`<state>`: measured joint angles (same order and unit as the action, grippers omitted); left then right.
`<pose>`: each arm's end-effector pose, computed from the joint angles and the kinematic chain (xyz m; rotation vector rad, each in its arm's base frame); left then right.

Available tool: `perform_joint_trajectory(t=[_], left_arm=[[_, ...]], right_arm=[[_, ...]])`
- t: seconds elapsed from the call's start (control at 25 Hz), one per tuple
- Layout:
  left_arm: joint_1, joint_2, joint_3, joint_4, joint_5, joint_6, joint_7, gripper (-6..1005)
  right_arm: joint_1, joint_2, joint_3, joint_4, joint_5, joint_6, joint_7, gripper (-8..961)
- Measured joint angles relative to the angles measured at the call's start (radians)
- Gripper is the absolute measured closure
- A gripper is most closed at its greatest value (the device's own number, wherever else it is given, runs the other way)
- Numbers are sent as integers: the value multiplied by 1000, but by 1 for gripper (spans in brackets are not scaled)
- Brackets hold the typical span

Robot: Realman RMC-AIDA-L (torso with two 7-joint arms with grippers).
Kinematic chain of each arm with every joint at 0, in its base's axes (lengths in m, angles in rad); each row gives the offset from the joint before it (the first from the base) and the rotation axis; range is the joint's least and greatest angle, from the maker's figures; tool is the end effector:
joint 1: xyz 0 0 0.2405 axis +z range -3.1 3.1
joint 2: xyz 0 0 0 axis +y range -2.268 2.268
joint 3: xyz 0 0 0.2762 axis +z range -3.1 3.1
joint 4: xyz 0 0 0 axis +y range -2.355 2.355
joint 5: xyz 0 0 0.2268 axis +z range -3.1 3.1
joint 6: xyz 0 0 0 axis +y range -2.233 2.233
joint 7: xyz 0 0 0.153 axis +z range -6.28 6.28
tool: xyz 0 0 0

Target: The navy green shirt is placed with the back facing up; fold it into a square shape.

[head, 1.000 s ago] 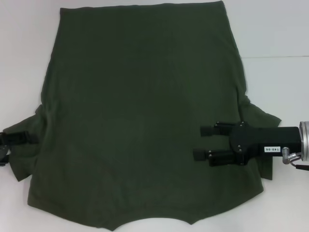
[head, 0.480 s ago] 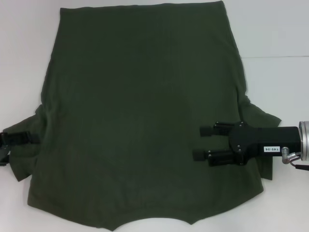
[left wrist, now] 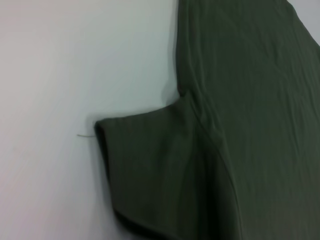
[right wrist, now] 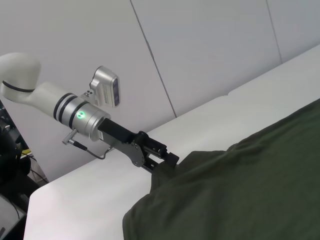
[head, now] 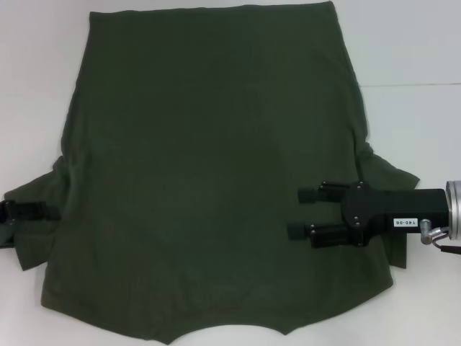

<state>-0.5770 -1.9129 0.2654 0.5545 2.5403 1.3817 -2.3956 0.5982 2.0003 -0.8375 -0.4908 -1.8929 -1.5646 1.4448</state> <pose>-0.3938 0.3634 0.0586 -1.8173 -2.0201 -0.4773 0.2716 0.3608 -0.0264 -2.8408 0.7405 0.7441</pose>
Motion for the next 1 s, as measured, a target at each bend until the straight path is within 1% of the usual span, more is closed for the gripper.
perform_joint_trajectory(t=[0.4,0.64,0.88,1.0], left_arm=[[9,0,4,-1,1,-9,-7,403],[9,0,23,-1,1,-13,-10,580],[7,0,28,-2,2,-13,-11,574],[9,0,37,-5,2,-24,-51,641]], right_arm=[[0,1,0,0,0,0,-4,37],[0,1,0,0,0,0,-4,38],[0,2,0,0,0,0,-3,38],[0,2,0,0,0,0,-1,39]])
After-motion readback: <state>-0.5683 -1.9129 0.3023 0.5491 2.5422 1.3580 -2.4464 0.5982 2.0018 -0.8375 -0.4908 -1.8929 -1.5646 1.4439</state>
